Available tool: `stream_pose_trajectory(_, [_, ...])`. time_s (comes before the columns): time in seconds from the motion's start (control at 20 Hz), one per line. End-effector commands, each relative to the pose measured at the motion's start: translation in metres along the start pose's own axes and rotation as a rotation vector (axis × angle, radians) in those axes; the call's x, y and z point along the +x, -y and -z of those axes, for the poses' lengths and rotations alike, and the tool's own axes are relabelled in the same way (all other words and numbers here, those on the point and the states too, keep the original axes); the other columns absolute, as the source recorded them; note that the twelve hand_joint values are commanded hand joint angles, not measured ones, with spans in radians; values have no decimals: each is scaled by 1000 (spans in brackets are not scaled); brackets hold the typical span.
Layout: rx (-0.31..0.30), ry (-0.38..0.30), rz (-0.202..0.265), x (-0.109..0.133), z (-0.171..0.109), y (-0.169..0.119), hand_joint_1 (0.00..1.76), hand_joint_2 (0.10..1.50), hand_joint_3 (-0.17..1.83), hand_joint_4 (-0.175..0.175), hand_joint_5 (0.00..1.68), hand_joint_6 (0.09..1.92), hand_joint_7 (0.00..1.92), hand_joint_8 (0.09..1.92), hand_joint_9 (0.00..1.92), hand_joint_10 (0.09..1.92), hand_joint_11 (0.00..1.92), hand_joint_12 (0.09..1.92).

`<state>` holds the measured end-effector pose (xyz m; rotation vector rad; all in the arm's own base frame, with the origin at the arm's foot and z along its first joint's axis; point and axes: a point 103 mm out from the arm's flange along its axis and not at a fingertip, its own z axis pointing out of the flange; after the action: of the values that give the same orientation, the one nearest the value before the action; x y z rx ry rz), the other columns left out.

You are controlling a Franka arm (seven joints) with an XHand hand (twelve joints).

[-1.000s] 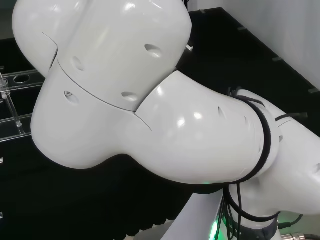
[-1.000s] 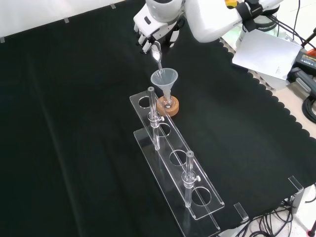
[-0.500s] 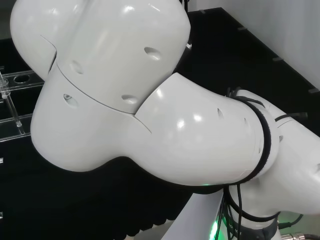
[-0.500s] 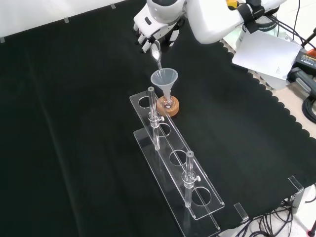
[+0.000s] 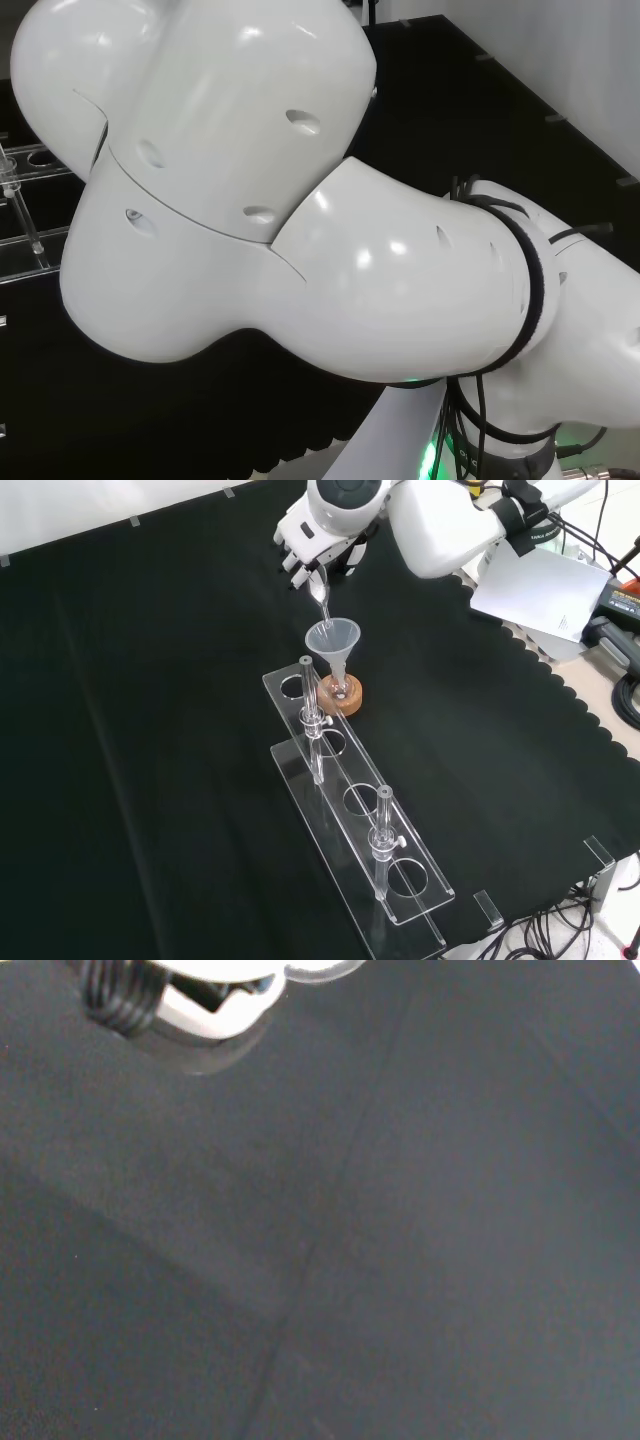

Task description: Pour all the NaCl from the weighing funnel into the round-bottom flask.

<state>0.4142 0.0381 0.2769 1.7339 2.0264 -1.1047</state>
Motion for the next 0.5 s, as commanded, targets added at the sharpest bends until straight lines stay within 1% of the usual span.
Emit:
stream_pose_trajectory(0.05, [-3,25,3,4,3,1,1115,722,537,175,1274,624,1076,500,1434,87,1199,770])
stream_pose_trajectory(0.15, [-5,52,-1,6,5,1,1115,722,537,175,1274,624,1076,500,1434,87,1199,770])
stream_pose_trajectory(0.3, [5,65,-6,8,6,1,1115,722,536,175,1274,623,1076,501,1434,87,1198,771])
stream_pose_trajectory(0.5, [4,91,-8,10,9,1,1115,723,536,175,1274,623,1075,501,1434,87,1197,771])
